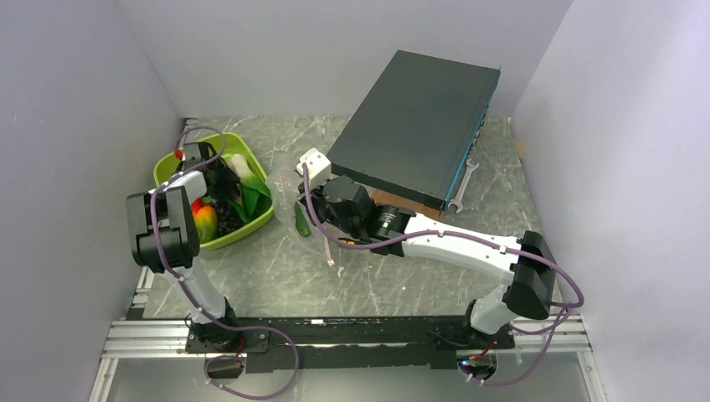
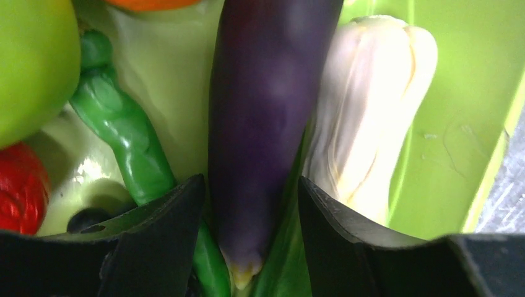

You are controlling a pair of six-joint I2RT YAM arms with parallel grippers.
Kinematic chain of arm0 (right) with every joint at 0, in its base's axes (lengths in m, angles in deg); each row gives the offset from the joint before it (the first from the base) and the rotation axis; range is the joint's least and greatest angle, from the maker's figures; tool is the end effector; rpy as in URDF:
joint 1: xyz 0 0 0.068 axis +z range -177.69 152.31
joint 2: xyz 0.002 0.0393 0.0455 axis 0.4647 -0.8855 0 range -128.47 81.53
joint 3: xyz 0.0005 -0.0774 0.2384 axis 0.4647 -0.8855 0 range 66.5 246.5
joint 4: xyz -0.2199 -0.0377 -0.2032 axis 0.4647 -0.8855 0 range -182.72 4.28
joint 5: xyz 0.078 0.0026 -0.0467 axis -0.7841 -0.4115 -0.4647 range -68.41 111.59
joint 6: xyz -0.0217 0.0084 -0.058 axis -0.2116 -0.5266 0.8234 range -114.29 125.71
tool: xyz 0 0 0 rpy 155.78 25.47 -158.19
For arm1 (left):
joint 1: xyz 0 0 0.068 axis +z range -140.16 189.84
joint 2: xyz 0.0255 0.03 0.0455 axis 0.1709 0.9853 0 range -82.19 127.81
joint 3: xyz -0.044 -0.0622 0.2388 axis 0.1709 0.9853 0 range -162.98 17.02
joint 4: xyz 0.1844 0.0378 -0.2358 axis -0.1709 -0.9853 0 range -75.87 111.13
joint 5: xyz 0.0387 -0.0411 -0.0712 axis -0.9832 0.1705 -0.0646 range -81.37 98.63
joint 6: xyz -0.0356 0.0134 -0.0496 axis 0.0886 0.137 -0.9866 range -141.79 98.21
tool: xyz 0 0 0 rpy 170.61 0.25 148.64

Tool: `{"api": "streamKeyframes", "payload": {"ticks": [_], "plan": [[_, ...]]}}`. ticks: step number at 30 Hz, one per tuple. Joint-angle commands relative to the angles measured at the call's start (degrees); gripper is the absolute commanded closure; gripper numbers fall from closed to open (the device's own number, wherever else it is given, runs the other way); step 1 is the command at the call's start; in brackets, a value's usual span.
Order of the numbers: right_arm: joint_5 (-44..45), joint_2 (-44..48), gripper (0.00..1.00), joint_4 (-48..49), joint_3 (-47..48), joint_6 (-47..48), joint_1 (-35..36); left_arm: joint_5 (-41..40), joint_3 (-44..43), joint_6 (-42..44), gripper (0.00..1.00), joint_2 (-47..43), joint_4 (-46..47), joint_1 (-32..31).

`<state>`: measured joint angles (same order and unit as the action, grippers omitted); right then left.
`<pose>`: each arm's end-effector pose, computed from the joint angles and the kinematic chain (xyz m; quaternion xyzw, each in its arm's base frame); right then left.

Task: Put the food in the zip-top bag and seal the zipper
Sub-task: Pick up the fake vegetable from the bin, then place the fake vegetable in the zipper food storage bag.

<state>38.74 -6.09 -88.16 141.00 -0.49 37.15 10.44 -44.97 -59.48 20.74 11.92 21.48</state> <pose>0.1908 0.3731 0.3154 -0.3069 0.7307 0.2508 0.5558 0.4003 0.0809 0.1120 -0.3875 0.8565 -0.0913 0.3286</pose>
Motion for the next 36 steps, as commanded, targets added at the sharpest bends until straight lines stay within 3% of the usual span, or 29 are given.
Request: {"api": "streamKeyframes", "payload": {"ticks": [1, 2, 4, 9, 14, 21, 25, 30, 36], "plan": [[-1.08, 2.14, 1.00, 3.58, 0.12, -0.78, -0.42, 1.60, -5.83, 2.44, 0.40, 5.19, -4.43, -0.29], [-1.01, 2.22, 1.00, 3.48, 0.16, -0.82, -0.41, 1.65, -7.11, 2.95, 0.45, 5.72, -5.81, -0.30], [-0.89, 2.46, 1.00, 3.31, 0.21, -0.75, -0.50, 0.19, -8.30, 4.39, 0.70, 4.81, -8.50, -0.34], [-0.95, 2.83, 1.00, 3.73, -0.06, -0.81, -0.44, -8.00, -5.97, 7.99, 0.92, -8.85, -14.04, -0.41], [-0.81, 1.66, 1.00, 3.13, 0.71, -1.88, -0.55, -3.40, -2.08, 13.19, 0.96, -26.34, -19.66, -0.49], [2.74, 0.39, 1.00, 0.94, 2.76, -0.77, -0.35, 18.07, 4.62, 16.23, 1.00, -44.17, -28.93, -1.41], [6.21, -0.16, 1.00, -0.67, 4.45, 1.11, -0.01, 26.99, 6.87, 12.54, 1.00, -53.81, -34.82, -4.42], [10.64, -1.57, 1.00, -0.19, 5.67, 3.99, 0.42, 31.39, 7.41, 4.64, 1.00, -64.60, -42.43, -11.05], [13.54, -6.19, 1.00, 0.41, 10.04, 5.08, 0.96, 35.72, 7.03, -1.30, 1.00, -77.83, -52.13, -11.28]]}}
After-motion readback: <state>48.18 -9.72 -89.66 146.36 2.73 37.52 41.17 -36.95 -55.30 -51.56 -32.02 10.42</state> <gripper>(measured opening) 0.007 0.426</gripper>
